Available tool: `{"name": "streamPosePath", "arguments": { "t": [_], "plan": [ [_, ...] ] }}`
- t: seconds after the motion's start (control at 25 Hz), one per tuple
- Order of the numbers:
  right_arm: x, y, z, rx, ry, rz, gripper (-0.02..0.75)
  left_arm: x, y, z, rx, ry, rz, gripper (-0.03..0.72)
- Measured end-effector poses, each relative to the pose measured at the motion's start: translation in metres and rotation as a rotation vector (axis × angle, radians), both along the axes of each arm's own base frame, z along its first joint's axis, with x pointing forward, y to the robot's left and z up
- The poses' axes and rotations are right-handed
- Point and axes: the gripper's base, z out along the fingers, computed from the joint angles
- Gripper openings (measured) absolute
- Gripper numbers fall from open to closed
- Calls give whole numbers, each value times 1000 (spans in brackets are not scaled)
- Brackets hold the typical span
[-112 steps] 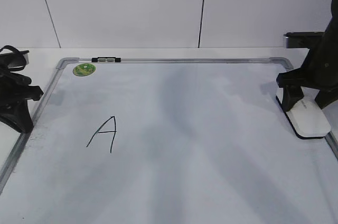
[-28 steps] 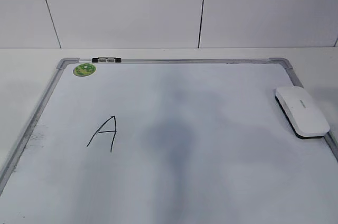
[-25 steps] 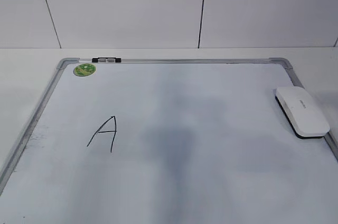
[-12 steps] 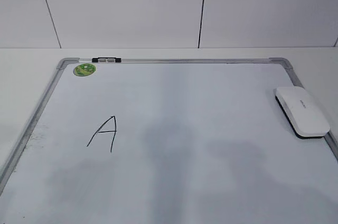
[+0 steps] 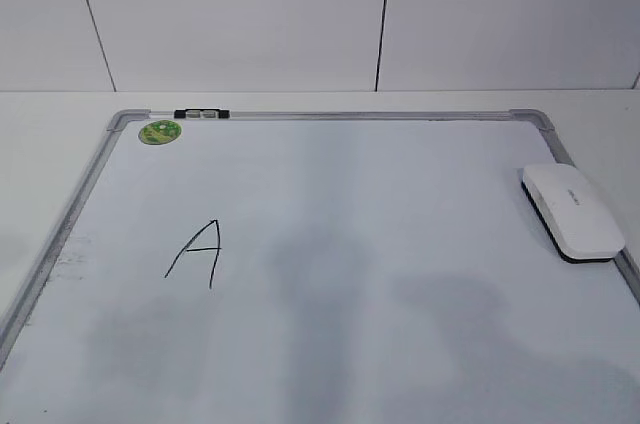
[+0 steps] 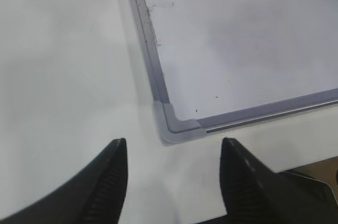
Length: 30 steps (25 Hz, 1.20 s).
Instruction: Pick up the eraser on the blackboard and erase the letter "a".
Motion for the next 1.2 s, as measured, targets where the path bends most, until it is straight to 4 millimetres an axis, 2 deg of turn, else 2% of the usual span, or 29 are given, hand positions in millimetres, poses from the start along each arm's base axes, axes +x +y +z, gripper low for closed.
{"name": "streamPosePath", "arguments": {
  "t": [1.2],
  "plan": [
    [10, 1, -5, -1, -76, 6, 592, 0, -1, -1, -6, 3, -1, 413]
  ]
}}
